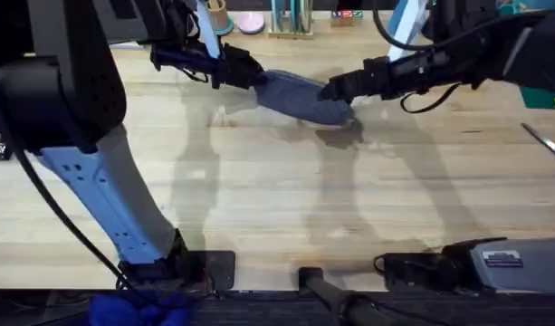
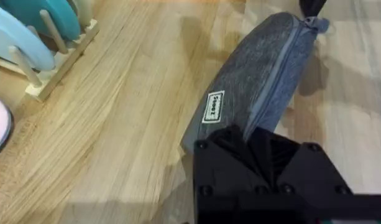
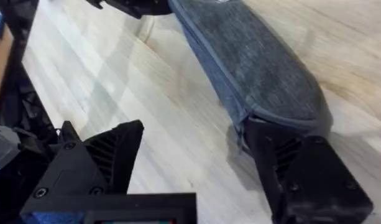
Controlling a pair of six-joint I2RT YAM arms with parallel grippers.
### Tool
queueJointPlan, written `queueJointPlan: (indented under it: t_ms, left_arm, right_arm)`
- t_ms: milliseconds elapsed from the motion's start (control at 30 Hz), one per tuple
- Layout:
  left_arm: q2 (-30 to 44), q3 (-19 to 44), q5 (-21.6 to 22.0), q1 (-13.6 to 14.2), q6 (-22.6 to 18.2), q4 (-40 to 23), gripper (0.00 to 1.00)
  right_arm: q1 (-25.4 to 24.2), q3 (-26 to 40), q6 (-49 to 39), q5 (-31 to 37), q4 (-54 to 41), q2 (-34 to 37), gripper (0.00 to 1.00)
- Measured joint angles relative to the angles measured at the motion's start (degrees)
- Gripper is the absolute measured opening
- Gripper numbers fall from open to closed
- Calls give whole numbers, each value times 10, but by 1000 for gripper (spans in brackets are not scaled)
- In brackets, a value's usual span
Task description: Unzip the bag, pick up the pens from the table one at a time and place them inside, then zip the bag closed.
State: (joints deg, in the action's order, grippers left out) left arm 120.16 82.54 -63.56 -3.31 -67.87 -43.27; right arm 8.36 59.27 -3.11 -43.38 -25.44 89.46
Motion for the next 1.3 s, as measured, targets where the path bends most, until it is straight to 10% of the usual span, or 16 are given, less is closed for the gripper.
queueJointPlan:
  t_ms: [1300]
  left_arm:
    - [0, 0, 0, 0, 0, 0, 41]
  right_arm:
    - [71, 8, -12, 80, -90, -102, 995]
